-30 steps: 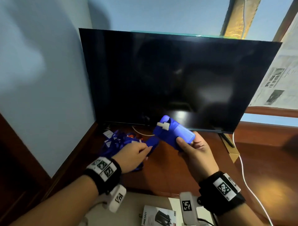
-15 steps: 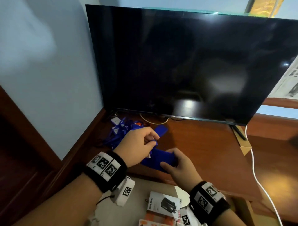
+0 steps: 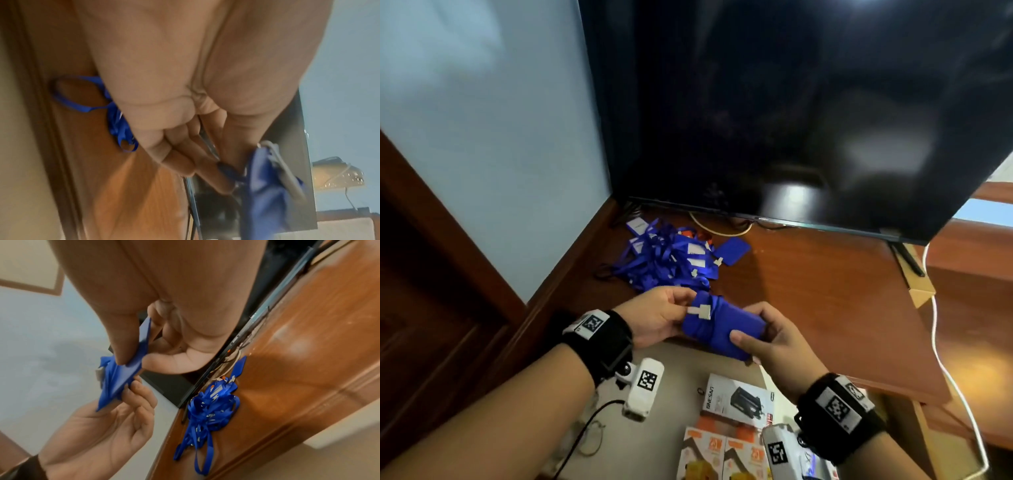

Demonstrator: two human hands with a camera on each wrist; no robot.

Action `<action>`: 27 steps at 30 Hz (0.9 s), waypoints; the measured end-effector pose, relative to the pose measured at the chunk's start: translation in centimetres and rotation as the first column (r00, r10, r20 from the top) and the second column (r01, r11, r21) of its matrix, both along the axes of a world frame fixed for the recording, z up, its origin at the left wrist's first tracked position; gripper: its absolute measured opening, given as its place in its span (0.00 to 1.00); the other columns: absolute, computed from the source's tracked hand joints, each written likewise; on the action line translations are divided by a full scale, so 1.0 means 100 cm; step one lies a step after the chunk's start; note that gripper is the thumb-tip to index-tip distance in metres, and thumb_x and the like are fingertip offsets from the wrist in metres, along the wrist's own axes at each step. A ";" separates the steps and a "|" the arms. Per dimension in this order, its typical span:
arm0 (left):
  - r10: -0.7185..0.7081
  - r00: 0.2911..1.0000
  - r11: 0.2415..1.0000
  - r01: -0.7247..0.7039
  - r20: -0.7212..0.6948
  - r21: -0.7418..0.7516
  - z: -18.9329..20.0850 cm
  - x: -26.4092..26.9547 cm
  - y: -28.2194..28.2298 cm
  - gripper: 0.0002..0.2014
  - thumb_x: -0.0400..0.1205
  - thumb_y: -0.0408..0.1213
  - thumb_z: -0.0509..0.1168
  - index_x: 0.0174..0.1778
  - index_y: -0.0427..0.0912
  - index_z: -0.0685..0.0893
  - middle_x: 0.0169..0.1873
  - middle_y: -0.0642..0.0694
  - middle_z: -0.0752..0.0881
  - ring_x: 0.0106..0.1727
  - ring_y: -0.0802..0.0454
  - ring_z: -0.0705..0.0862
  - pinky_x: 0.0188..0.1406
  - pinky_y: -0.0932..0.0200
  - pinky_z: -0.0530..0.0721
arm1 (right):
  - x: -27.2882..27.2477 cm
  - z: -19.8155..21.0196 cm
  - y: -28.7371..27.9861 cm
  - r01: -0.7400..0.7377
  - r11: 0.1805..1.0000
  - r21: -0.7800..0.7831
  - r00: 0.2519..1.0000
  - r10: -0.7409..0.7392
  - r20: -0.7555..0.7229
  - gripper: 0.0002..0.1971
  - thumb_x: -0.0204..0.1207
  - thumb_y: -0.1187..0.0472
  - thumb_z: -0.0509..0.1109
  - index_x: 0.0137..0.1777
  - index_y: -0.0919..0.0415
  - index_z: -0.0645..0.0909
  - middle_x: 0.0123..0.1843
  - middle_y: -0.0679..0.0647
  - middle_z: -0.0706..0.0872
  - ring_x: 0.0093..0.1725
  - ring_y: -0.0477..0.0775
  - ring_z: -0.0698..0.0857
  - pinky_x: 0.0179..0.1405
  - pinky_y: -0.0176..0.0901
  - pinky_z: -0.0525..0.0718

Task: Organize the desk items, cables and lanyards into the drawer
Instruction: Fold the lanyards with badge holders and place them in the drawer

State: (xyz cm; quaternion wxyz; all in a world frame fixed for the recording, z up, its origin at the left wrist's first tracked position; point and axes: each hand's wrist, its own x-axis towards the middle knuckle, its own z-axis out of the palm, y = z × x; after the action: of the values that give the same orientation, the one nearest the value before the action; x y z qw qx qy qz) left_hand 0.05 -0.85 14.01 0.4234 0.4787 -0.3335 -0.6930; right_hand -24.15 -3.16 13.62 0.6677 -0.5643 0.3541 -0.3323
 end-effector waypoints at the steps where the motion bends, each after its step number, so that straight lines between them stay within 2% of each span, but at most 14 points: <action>1: 0.055 0.996 0.998 -0.054 -0.065 0.008 -0.007 -0.004 0.003 0.20 0.79 0.20 0.71 0.68 0.24 0.83 0.63 0.26 0.86 0.63 0.35 0.87 0.64 0.46 0.89 | 0.002 -0.003 0.001 0.029 0.999 0.029 0.999 -0.030 0.034 0.15 0.73 0.69 0.82 0.51 0.70 0.78 0.39 0.61 0.84 0.32 0.55 0.81 0.28 0.42 0.80; 5: 0.211 0.956 0.976 -0.216 -0.204 0.000 -0.020 -0.016 0.016 0.13 0.77 0.19 0.65 0.55 0.32 0.89 0.53 0.35 0.92 0.50 0.46 0.93 0.52 0.57 0.92 | 0.012 -0.015 0.009 0.116 0.981 0.157 0.989 -0.129 0.076 0.14 0.75 0.71 0.79 0.49 0.68 0.74 0.36 0.66 0.82 0.26 0.55 0.80 0.23 0.38 0.78; 7: 0.245 0.936 0.967 -0.254 -0.253 -0.002 -0.025 -0.018 0.024 0.17 0.75 0.17 0.63 0.53 0.33 0.92 0.53 0.35 0.93 0.53 0.46 0.93 0.53 0.58 0.92 | 0.020 -0.019 0.014 0.145 0.965 0.220 0.986 -0.158 0.046 0.11 0.78 0.74 0.74 0.47 0.67 0.72 0.35 0.65 0.82 0.24 0.51 0.81 0.21 0.38 0.81; 11: 0.159 0.928 0.975 -0.200 -0.338 -0.091 -0.031 -0.018 0.037 0.27 0.75 0.13 0.59 0.71 0.26 0.84 0.68 0.30 0.87 0.69 0.39 0.87 0.70 0.50 0.87 | 0.033 -0.034 0.025 0.162 0.955 0.249 0.986 -0.150 -0.067 0.12 0.80 0.69 0.76 0.46 0.64 0.72 0.43 0.67 0.86 0.34 0.55 0.89 0.32 0.49 0.91; 13: 0.182 0.963 0.971 -0.208 -0.197 -0.122 -0.038 -0.018 0.040 0.21 0.80 0.20 0.68 0.71 0.28 0.84 0.66 0.33 0.89 0.66 0.42 0.88 0.70 0.50 0.86 | 0.035 -0.044 0.028 0.162 0.962 0.220 0.980 -0.132 -0.149 0.15 0.79 0.64 0.78 0.47 0.65 0.71 0.42 0.65 0.88 0.36 0.60 0.91 0.38 0.61 0.93; 15: 0.295 0.953 0.951 -0.285 0.073 -0.124 -0.053 -0.015 0.043 0.11 0.83 0.24 0.71 0.60 0.36 0.89 0.53 0.40 0.93 0.54 0.45 0.89 0.55 0.56 0.90 | 0.036 -0.054 0.031 0.108 0.985 0.132 0.960 -0.068 -0.272 0.19 0.78 0.57 0.80 0.48 0.67 0.72 0.42 0.65 0.90 0.38 0.67 0.93 0.45 0.70 0.91; 16: 0.310 0.932 0.948 -0.289 0.187 -0.129 -0.063 -0.012 0.045 0.08 0.84 0.24 0.72 0.55 0.39 0.90 0.47 0.41 0.93 0.49 0.46 0.87 0.47 0.59 0.90 | 0.036 -0.058 0.032 0.044 0.997 0.057 0.926 -0.019 -0.377 0.18 0.79 0.55 0.79 0.50 0.66 0.74 0.42 0.65 0.90 0.40 0.67 0.92 0.47 0.65 0.92; 17: 0.291 0.915 0.956 -0.267 0.281 -0.124 -0.073 -0.008 0.048 0.07 0.84 0.25 0.72 0.52 0.41 0.90 0.44 0.42 0.92 0.45 0.46 0.85 0.41 0.61 0.88 | 0.035 -0.063 0.033 -0.045 0.999 -0.025 0.860 0.026 -0.509 0.16 0.80 0.53 0.77 0.51 0.64 0.77 0.43 0.62 0.90 0.40 0.62 0.91 0.46 0.52 0.91; 18: 0.250 0.897 0.968 -0.227 0.364 -0.104 -0.084 -0.003 0.052 0.06 0.83 0.25 0.73 0.51 0.41 0.90 0.42 0.42 0.91 0.43 0.46 0.84 0.38 0.62 0.86 | 0.035 -0.068 0.034 -0.147 0.985 -0.086 0.771 0.060 -0.634 0.13 0.81 0.52 0.75 0.52 0.61 0.79 0.43 0.57 0.90 0.39 0.54 0.89 0.42 0.38 0.87; 19: 0.194 0.874 0.981 -0.182 0.445 -0.071 -0.095 0.002 0.056 0.06 0.83 0.25 0.73 0.51 0.39 0.89 0.41 0.41 0.91 0.41 0.47 0.84 0.36 0.62 0.86 | 0.033 -0.073 0.035 -0.236 0.967 -0.095 0.683 0.096 -0.724 0.12 0.82 0.50 0.74 0.56 0.57 0.81 0.45 0.52 0.90 0.40 0.48 0.87 0.39 0.30 0.82; 20: 0.125 0.842 0.991 -0.130 0.525 -0.028 -0.105 0.008 0.061 0.05 0.82 0.25 0.74 0.50 0.38 0.89 0.40 0.40 0.91 0.40 0.48 0.84 0.37 0.59 0.86 | 0.031 -0.078 0.036 -0.296 0.953 -0.059 0.621 0.145 -0.771 0.13 0.82 0.48 0.73 0.61 0.54 0.82 0.48 0.50 0.91 0.43 0.45 0.87 0.41 0.29 0.82; 23: -0.087 0.704 0.991 -0.009 0.705 0.131 -0.131 0.020 0.074 0.06 0.77 0.30 0.78 0.45 0.44 0.89 0.41 0.37 0.93 0.38 0.48 0.88 0.45 0.45 0.90 | 0.025 -0.090 0.037 -0.367 0.929 0.047 0.487 0.235 -0.841 0.21 0.81 0.45 0.72 0.71 0.50 0.79 0.59 0.50 0.91 0.57 0.51 0.89 0.59 0.45 0.86; 25: -0.234 0.606 0.968 0.070 0.760 0.243 -0.141 0.021 0.081 0.07 0.76 0.33 0.79 0.41 0.47 0.87 0.40 0.42 0.92 0.43 0.45 0.90 0.51 0.43 0.90 | 0.021 -0.092 0.034 -0.370 0.927 0.059 0.447 0.234 -0.863 0.22 0.82 0.44 0.72 0.72 0.49 0.78 0.61 0.51 0.90 0.60 0.52 0.89 0.61 0.43 0.85; 27: -0.345 0.512 0.937 0.137 0.786 0.322 -0.148 0.018 0.085 0.05 0.78 0.36 0.77 0.43 0.48 0.87 0.39 0.51 0.89 0.46 0.47 0.89 0.51 0.50 0.90 | 0.019 -0.095 0.029 -0.365 0.930 0.037 0.439 0.207 -0.874 0.19 0.82 0.45 0.72 0.70 0.49 0.80 0.60 0.51 0.91 0.58 0.52 0.89 0.56 0.39 0.83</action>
State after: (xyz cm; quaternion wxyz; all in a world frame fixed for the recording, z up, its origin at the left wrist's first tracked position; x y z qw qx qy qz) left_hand 1.84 7.63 -0.81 0.0579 0.7411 -0.4789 -0.4669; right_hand -22.27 -0.25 4.11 0.3982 -0.7560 0.5121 0.0877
